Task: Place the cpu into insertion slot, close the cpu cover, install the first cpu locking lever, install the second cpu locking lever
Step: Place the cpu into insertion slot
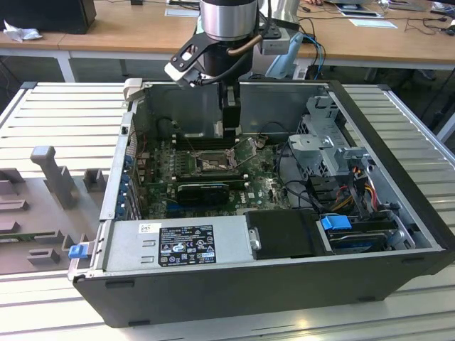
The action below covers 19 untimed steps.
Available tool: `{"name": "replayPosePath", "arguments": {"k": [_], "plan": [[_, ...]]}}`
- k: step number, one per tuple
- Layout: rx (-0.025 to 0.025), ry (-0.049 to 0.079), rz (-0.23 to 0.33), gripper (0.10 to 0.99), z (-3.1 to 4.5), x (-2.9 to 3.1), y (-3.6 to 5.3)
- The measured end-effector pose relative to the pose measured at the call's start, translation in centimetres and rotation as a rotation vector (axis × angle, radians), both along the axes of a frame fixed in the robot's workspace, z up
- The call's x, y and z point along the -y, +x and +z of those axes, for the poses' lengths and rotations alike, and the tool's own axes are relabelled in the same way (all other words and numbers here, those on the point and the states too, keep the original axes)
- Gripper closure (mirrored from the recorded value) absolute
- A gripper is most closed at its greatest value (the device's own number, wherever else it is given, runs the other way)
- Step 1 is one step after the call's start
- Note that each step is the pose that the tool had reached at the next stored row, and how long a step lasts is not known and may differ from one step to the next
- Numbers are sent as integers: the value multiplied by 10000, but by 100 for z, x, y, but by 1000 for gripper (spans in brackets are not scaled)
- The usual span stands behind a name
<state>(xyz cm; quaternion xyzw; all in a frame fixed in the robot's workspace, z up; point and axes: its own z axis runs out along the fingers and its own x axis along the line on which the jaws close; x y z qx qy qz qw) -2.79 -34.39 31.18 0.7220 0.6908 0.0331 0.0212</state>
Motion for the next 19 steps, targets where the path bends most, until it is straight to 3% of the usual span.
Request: {"name": "replayPosePath", "arguments": {"k": [6,11,16,19], "plan": [[-45,0,0,557,-40,0,0],[-49,0,0,557,-67,0,0],[-56,1,-1,557,-189,0,-2],[-98,0,-2,557,-240,-1,-2]]}}
